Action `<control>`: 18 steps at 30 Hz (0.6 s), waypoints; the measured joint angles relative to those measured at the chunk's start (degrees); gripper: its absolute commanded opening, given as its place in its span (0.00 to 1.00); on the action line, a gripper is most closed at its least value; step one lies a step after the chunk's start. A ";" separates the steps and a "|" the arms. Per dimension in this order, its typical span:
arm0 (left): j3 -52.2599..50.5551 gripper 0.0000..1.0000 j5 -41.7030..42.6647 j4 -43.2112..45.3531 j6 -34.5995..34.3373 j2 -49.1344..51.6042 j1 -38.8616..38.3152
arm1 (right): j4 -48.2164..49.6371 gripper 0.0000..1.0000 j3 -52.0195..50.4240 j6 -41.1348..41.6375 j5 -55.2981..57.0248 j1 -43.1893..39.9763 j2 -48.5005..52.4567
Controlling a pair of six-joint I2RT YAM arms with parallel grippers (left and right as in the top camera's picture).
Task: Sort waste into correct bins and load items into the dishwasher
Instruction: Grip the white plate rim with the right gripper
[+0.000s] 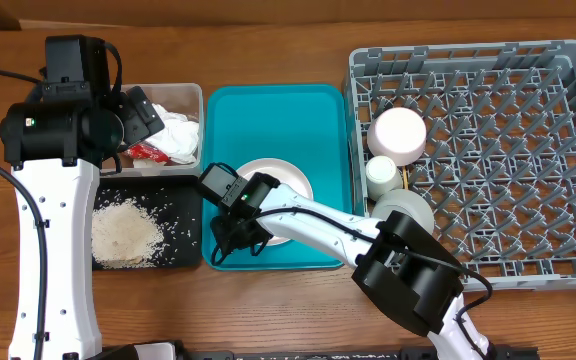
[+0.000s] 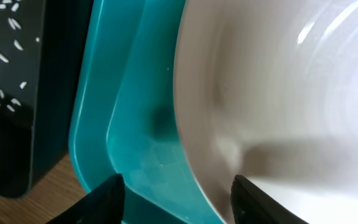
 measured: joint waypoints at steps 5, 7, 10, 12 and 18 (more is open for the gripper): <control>0.00 1.00 0.00 0.00 0.00 0.00 0.00 | -1.31 0.52 0.48 -1.66 2.84 -0.48 0.00; 0.00 1.00 0.00 0.02 0.00 0.00 0.00 | -3.21 0.52 1.51 -1.92 4.44 -0.98 0.00; 0.00 1.00 0.00 0.00 0.00 0.00 0.00 | -6.73 0.53 4.02 -2.47 8.61 -2.47 -0.42; 0.00 1.00 0.00 0.00 0.00 0.00 0.00 | -8.39 0.55 5.22 -2.62 11.85 -3.72 -1.33; 0.00 1.00 0.00 0.00 0.00 0.00 0.00 | -12.76 0.57 6.14 -2.80 18.71 -8.50 -4.04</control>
